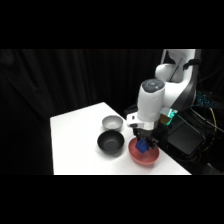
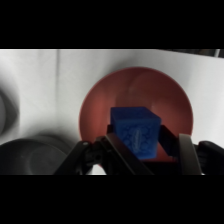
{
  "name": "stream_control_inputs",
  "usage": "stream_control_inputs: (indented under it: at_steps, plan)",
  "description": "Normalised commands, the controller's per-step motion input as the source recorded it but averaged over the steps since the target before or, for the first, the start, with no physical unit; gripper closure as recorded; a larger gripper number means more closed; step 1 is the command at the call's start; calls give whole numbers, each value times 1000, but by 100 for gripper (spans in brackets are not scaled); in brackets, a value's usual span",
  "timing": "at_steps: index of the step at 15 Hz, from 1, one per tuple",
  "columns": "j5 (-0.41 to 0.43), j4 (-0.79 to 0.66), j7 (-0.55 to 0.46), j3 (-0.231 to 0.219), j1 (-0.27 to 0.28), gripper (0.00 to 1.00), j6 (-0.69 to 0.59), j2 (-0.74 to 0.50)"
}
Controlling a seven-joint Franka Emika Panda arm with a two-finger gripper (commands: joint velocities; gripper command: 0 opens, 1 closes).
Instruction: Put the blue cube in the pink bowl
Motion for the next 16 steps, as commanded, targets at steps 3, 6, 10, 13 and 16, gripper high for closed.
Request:
stream_control_inputs:
  at_steps: [3, 6, 10, 13, 16]
  plan:
    - [132, 32, -156, 17, 22, 0, 25, -10]
    - [87, 25, -81, 8, 40, 0, -96, -136]
    - [86, 50, -39, 11, 38, 0, -292, -279]
    - [67, 90, -31, -3, 2, 0, -363, -301]
    - [72, 134, -73, -9, -35, 0, -384, -287]
